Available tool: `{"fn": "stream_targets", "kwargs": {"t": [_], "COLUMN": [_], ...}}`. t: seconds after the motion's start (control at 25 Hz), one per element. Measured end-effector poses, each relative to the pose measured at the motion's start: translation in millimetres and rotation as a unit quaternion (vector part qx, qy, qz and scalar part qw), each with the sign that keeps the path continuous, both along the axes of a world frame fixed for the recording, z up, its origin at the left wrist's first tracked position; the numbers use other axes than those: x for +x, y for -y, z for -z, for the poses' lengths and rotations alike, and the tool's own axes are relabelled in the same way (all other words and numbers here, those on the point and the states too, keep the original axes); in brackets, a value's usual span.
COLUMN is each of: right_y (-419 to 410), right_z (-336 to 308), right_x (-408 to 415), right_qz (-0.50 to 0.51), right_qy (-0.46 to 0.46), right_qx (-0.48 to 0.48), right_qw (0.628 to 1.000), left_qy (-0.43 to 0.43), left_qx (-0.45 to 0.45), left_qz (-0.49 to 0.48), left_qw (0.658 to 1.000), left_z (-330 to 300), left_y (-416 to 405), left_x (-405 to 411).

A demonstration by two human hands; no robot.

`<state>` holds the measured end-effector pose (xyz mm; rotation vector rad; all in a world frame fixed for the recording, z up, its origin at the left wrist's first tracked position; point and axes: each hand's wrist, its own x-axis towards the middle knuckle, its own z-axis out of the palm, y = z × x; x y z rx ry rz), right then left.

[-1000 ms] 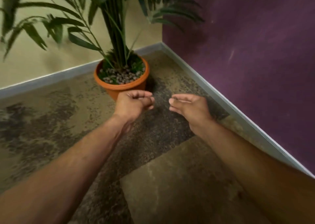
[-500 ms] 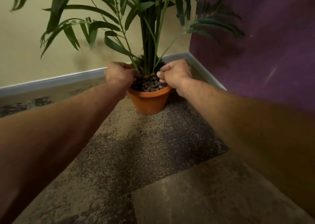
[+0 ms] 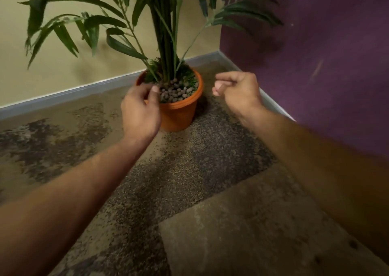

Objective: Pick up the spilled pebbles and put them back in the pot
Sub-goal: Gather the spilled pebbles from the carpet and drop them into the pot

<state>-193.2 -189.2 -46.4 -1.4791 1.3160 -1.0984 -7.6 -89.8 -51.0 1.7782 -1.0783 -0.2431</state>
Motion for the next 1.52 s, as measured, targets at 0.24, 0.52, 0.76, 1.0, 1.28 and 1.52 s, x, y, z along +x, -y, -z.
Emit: {"fn": "stream_targets", "kwargs": {"t": [0.24, 0.52, 0.76, 1.0, 1.28, 1.52], "right_y": [-70, -165, -238, -229, -200, -194], "right_z": [45, 75, 104, 118, 113, 110], "right_x": [-99, -254, -353, -366, -358, -352], "right_qz": [0.024, 0.103, 0.135, 0.081, 0.042, 0.039], "right_qy": [-0.053, -0.243, -0.385, -0.438, -0.518, -0.566], "right_qx": [0.028, 0.077, 0.169, 0.163, 0.14, 0.13], "right_qw": [0.998, 0.961, 0.897, 0.88, 0.843, 0.813], "left_qy": [0.1, 0.184, 0.225, 0.322, 0.266, 0.178], "left_qx": [0.012, 0.229, 0.2, 0.191, 0.185, 0.166], "left_qz": [0.256, 0.512, 0.607, 0.652, 0.623, 0.563], "left_qw": [0.961, 0.807, 0.736, 0.659, 0.712, 0.79], "left_z": [38, 89, 114, 140, 143, 130], "left_y": [-49, -68, -84, -101, -114, -91], "left_x": [-111, -216, -292, -328, -321, -359]}}
